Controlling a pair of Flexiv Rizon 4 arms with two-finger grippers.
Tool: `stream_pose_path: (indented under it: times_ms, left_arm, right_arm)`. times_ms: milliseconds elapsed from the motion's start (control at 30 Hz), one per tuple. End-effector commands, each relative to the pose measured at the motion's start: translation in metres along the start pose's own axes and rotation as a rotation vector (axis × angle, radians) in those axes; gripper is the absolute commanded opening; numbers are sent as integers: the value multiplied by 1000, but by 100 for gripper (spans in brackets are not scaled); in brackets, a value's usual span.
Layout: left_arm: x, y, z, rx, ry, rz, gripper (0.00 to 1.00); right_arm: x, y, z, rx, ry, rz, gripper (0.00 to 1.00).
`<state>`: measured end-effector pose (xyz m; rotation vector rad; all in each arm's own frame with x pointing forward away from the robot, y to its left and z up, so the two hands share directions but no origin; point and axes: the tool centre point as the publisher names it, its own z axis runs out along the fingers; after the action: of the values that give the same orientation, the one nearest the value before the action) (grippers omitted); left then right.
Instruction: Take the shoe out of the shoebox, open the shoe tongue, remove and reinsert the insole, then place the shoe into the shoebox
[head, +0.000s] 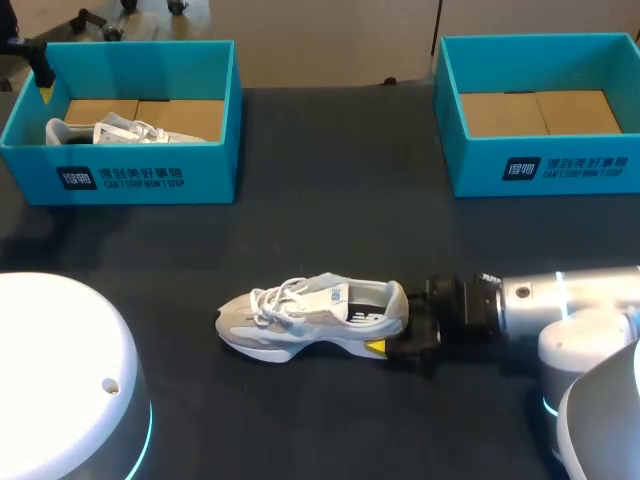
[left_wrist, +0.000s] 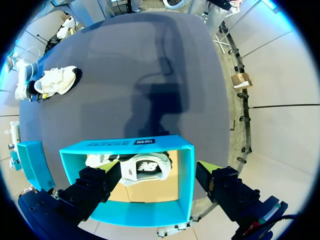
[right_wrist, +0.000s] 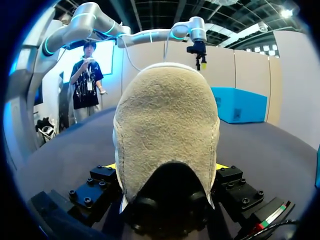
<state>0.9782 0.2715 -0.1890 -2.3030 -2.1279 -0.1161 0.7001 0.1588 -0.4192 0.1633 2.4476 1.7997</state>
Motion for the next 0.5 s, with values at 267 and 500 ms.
stream_pose_path:
  times_ms: [267,500]
  left_arm:
    - [0,-2,-1,-3,3,0,100]
    - [0,-2,-1,-3,3,0,100]
  right_arm:
    - [-6,-1,-2,3,50,-7,0]
    - [-4,3,0,10,78,-30,0]
